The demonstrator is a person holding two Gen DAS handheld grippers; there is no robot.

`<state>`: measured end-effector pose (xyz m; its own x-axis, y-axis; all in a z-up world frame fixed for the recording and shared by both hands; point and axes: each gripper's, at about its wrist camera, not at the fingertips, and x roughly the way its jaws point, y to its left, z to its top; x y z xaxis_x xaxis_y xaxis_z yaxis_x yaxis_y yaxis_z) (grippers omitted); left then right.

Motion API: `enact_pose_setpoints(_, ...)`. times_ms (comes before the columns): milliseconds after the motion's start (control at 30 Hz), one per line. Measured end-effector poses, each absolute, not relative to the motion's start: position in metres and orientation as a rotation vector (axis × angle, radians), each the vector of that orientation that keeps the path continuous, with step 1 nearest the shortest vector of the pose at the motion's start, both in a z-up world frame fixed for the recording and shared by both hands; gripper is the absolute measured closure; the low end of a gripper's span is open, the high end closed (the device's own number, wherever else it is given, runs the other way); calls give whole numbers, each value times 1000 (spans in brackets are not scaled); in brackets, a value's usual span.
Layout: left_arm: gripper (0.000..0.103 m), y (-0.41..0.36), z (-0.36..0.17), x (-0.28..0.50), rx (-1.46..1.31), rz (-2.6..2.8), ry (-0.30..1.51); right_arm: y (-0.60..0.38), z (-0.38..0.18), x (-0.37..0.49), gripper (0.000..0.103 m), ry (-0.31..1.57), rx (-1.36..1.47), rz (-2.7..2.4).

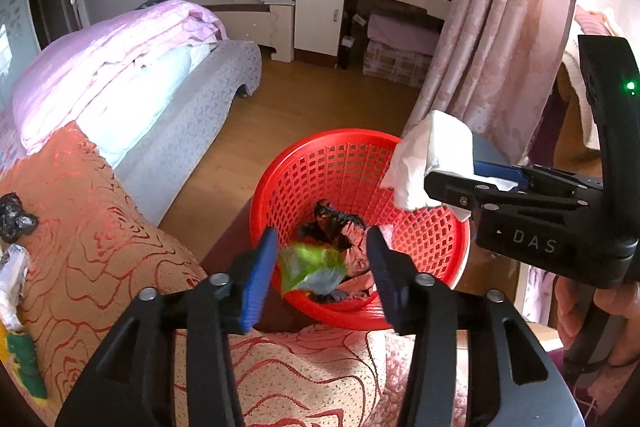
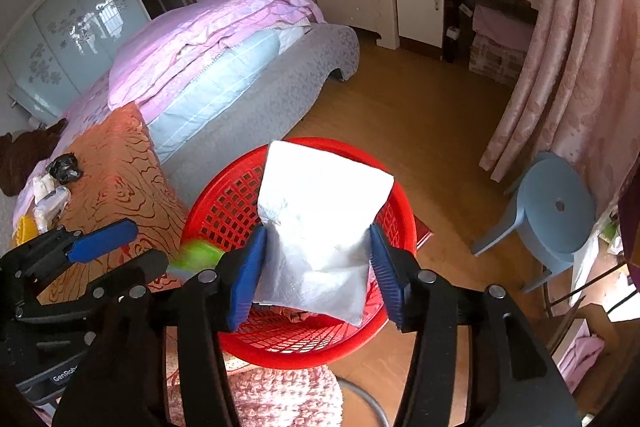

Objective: Collect trash
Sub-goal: 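Carry both items over the red basket and open both tools to drop them, then move both open tools back to the trash on the bed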

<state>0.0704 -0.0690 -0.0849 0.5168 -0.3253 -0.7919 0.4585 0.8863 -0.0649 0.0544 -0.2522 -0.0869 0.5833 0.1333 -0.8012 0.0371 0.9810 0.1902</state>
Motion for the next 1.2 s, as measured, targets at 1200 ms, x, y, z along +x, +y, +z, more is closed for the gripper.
enact_pose_setpoints(1200,33,62,-16,30,44,-142,754,-213,-72,40,37,875,128,151)
